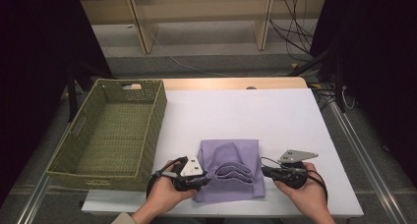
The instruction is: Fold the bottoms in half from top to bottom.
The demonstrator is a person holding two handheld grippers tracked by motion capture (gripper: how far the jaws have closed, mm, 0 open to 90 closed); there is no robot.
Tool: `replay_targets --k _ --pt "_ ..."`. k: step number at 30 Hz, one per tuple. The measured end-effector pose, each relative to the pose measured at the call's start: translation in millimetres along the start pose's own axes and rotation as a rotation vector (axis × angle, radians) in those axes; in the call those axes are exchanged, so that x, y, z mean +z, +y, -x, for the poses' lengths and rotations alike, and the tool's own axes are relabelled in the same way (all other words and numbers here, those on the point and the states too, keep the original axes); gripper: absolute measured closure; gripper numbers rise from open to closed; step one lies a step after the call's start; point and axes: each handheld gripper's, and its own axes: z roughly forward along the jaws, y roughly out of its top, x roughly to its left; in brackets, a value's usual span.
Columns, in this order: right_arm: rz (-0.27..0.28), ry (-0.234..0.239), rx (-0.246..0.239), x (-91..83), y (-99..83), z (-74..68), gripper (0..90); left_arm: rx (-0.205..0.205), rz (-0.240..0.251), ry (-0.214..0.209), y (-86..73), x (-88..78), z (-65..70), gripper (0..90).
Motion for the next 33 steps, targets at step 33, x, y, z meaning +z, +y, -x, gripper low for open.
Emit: replay_targets --k 33 --pt "-0.197 0.172 -0.069 35.4 8.9 -46.0 90.0 -0.078 0.030 -0.167 5.9 37.5 13.3 85.4"
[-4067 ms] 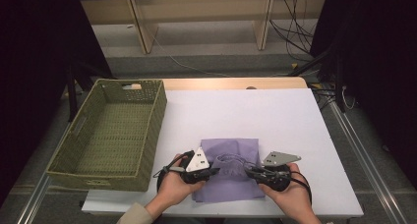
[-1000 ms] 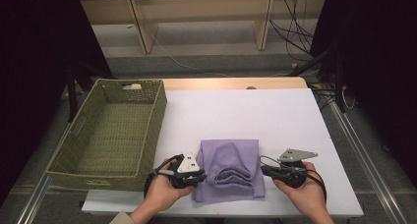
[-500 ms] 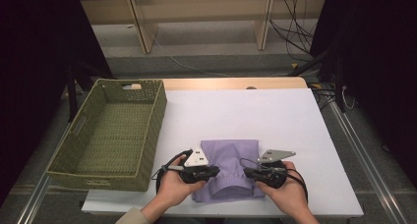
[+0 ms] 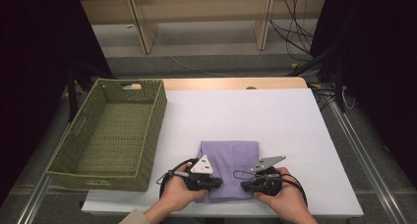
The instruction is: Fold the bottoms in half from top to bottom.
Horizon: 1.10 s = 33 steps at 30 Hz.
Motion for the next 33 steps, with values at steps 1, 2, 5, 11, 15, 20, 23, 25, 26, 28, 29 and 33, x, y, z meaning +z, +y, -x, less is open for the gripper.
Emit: replay_targets --k 1,2,5,11,15,20,23,25,26,28,29,33 --pt "-0.001 0.004 -0.004 0.6 -0.5 -0.2 90.0 0.004 -0.003 0.001 0.1 0.0 0.2 85.4" --pt "-0.003 0.007 -0.003 0.9 -0.8 -0.3 90.0 0.006 -0.005 0.002 0.4 -0.2 0.4 85.5" --pt "0.000 0.010 -0.002 0.5 0.5 0.7 90.0 0.004 0.000 0.005 2.7 -1.2 -0.4 85.2" --pt "0.155 -0.116 0.056 -7.1 12.6 16.8 90.0 -0.019 0.070 0.100 15.1 -8.9 -17.1 85.2" --pt "0.154 -0.221 0.072 -2.6 20.0 28.7 90.0 -0.055 0.053 0.189 14.9 -5.5 -37.0 85.4" --pt "0.065 -0.268 0.077 9.6 20.0 32.9 90.0 -0.114 0.003 0.195 4.2 2.9 -49.2 85.3" --pt "0.022 -0.263 0.089 11.6 18.4 33.5 90.0 -0.114 0.003 0.194 4.0 2.1 -50.1 85.3" --pt "0.014 -0.253 0.106 12.4 18.7 35.2 90.0 -0.114 0.016 0.204 6.7 0.3 -50.8 85.2" --pt "0.021 -0.253 0.108 11.5 20.2 36.5 90.0 -0.119 0.032 0.212 7.9 -0.2 -51.7 85.2" --pt "0.066 -0.265 0.106 7.1 26.2 39.1 90.0 -0.124 0.050 0.232 10.0 -1.6 -55.2 85.2" --pt "0.093 -0.275 0.097 4.6 30.2 41.4 90.0 -0.131 0.064 0.243 10.8 -1.5 -57.3 85.0" --pt "0.180 -0.332 0.110 2.0 46.9 53.0 90.0 -0.150 0.096 0.283 12.7 -1.1 -67.3 83.7"
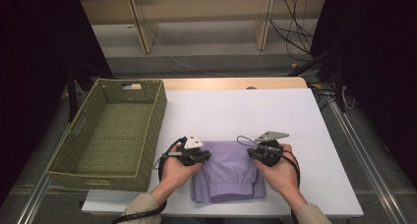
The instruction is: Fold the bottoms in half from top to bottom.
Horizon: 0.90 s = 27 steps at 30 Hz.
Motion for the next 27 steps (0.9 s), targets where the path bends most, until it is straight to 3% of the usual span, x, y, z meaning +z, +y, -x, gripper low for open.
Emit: replay_targets --k 4,12,16,21,25,27 --pt "-0.004 -0.031 0.010 14.5 6.3 7.6 90.0 -0.008 0.010 0.015 -0.3 3.6 -6.5 83.4" --pt "-0.061 -0.064 0.014 36.0 -2.0 11.5 90.0 -0.012 -0.006 0.028 -7.4 8.7 -11.8 82.6" --pt "-0.054 -0.067 0.011 36.9 -3.1 11.7 90.0 -0.007 -0.007 0.026 -8.8 8.6 -10.5 82.1" --pt "-0.034 -0.054 0.050 36.1 -6.2 14.1 88.8 -0.006 0.021 0.008 -9.3 5.3 -10.1 79.4" --pt "-0.020 -0.075 0.031 33.8 -7.3 12.8 82.9 -0.009 0.048 -0.007 -9.0 2.0 -8.3 76.5" --pt "-0.003 -0.081 0.029 30.3 -7.6 12.3 80.2 0.019 0.055 -0.014 -8.3 -1.6 -3.5 76.5"
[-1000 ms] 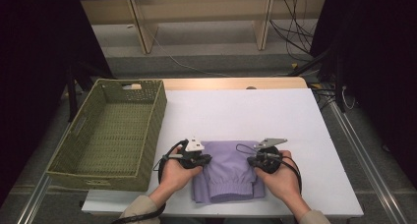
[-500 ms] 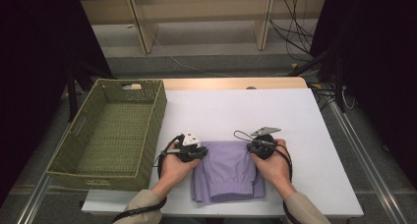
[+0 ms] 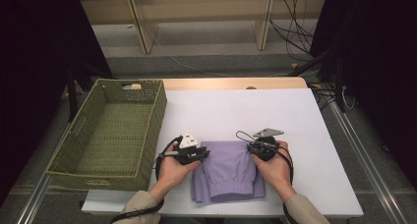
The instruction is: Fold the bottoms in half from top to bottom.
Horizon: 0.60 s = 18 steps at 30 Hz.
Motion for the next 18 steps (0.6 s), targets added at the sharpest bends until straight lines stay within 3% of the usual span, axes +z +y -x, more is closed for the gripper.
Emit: replay_targets --k 5,10,14,18 --pt "0.043 -0.005 -0.011 -12.0 -1.4 0.2 76.4 -0.004 0.028 -0.008 2.4 -5.4 5.2 73.4" --pt "0.090 0.011 -0.055 -20.3 -4.4 1.3 68.8 -0.008 0.050 -0.013 2.2 -12.5 7.3 65.0" --pt "0.143 0.054 -0.067 -28.9 -5.4 0.5 60.6 -0.014 0.055 -0.017 2.4 -20.4 8.3 62.7" --pt "0.176 0.115 -0.068 -35.5 -7.5 -3.5 54.2 -0.041 0.054 -0.019 3.7 -26.5 9.3 52.9"
